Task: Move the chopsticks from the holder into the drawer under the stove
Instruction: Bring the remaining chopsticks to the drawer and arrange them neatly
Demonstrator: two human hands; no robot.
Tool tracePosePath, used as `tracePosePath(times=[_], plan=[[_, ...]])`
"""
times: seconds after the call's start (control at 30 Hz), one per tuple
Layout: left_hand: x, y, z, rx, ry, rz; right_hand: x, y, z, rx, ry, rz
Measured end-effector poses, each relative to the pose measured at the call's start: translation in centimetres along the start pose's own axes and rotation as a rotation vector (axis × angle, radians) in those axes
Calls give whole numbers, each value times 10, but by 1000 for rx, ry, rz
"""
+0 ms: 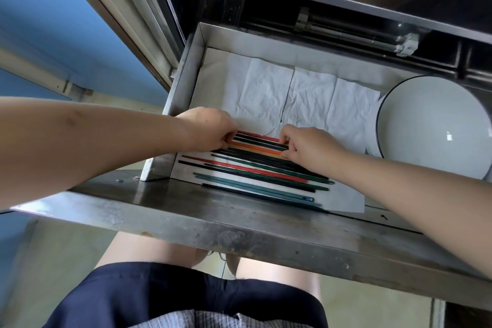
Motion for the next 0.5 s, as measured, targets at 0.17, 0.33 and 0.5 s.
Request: tracePosePath(times=[0.17, 0.33, 0.5], plan=[[2, 0, -2, -10, -23, -18, -9, 6, -10, -59, 91, 38], [5, 0, -9, -81, -15, -7, -14, 9, -6, -49, 93, 65], [-2, 0, -1, -2, 18, 53, -5, 2, 2, 25, 159, 6]])
Point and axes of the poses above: each hand's wrist, its own y-axis towards the middle knuckle, its own z-axis out of the palm, x = y × z, the point moved 8 cm from there along y, towards the middle knuckle, and after that the axes turned 3 degrees about y, right-handed, at the moved point
